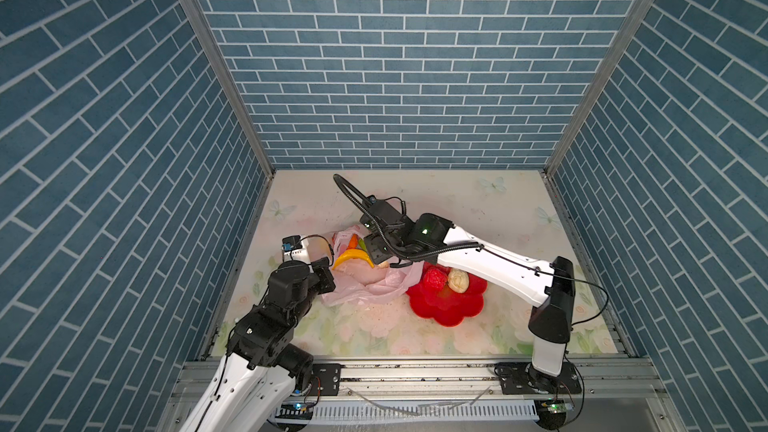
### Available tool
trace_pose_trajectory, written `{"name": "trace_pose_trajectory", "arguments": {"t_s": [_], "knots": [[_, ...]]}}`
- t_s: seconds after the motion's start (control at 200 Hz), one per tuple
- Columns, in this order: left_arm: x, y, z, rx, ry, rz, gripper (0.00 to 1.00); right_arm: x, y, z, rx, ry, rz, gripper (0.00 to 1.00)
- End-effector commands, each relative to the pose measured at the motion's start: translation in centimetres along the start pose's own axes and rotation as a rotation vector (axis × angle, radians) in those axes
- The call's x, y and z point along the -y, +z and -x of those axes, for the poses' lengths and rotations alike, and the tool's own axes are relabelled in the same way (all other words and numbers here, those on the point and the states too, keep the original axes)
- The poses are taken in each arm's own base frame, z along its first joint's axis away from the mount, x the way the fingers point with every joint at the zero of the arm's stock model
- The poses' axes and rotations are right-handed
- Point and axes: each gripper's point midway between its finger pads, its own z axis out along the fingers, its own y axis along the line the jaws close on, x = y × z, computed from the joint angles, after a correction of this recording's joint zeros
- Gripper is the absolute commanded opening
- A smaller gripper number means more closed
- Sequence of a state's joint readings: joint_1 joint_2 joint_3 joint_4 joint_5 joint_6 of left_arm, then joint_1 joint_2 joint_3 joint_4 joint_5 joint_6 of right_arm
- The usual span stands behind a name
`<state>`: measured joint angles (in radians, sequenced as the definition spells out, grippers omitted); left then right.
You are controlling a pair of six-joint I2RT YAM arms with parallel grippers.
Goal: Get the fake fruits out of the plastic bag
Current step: 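Move the right gripper back into the bag mouth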
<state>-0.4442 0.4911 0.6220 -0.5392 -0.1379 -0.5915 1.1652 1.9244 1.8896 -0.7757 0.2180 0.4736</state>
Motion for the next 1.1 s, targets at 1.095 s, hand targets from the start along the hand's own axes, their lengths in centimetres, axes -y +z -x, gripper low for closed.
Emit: {"name": "trace_pose_trajectory", "arguments": {"t_s": [1.095], "knots": [[-0.6, -0.3, -2.0, -0.042, -0.030, -0.019, 0.07, 4.0, 14.3, -2.2, -0.074, 0.172, -0.115, 0.52]]}}
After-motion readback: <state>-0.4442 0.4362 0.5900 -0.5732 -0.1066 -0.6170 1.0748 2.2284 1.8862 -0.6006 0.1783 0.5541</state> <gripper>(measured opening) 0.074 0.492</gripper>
